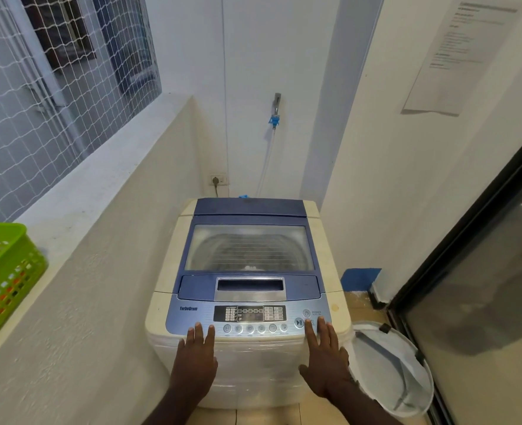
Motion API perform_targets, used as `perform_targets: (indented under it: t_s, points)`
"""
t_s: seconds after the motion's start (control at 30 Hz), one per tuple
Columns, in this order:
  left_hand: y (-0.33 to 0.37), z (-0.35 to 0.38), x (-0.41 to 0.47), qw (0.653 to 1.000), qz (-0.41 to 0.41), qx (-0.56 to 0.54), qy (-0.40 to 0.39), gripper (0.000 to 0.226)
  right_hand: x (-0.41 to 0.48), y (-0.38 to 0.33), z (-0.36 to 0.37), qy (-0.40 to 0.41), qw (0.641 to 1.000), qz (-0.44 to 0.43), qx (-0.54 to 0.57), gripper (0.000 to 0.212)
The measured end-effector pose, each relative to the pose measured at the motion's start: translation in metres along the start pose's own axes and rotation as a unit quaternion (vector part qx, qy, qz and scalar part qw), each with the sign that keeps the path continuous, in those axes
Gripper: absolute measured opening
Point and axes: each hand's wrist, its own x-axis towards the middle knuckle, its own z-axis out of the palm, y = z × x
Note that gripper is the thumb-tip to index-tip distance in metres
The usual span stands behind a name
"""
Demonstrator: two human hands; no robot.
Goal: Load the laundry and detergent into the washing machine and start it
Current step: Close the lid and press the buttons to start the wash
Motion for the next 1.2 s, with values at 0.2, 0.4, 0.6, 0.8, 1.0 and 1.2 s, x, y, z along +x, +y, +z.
perform_targets:
  t_s: [0.2, 0.4, 0.6, 0.8, 1.0, 1.2]
  points:
    - [0.0, 0.0, 0.0, 1.0, -0.004, -0.002, -0.012, 0.083, 0.008, -0.003, -0.007, 0.026, 0.999, 0.018, -0.004, 0.09]
    - [0.001, -0.002, -0.004, 1.0, -0.002, 0.003, -0.016, 0.082, 0.017, -0.005, -0.011, 0.041, 0.998, 0.039, -0.002, 0.084]
    - [0.006, -0.001, -0.007, 1.0, -0.002, 0.004, -0.01, 0.081, 0.019, 0.001, -0.008, 0.04, 0.998, 0.038, -0.039, 0.097]
    - [0.007, -0.003, -0.007, 1.0, 0.0, 0.004, -0.001, 0.08, 0.016, 0.001, -0.005, -0.014, 0.998, 0.028, -0.058, 0.106]
    - [0.005, -0.002, -0.007, 1.0, 0.005, -0.003, 0.008, 0.083, 0.012, 0.001, -0.001, 0.048, 0.998, 0.028, 0.009, 0.086]
    - [0.005, -0.001, -0.005, 1.0, 0.0, -0.004, 0.001, 0.082, 0.011, 0.003, 0.008, 0.107, 0.992, 0.039, 0.055, 0.079]
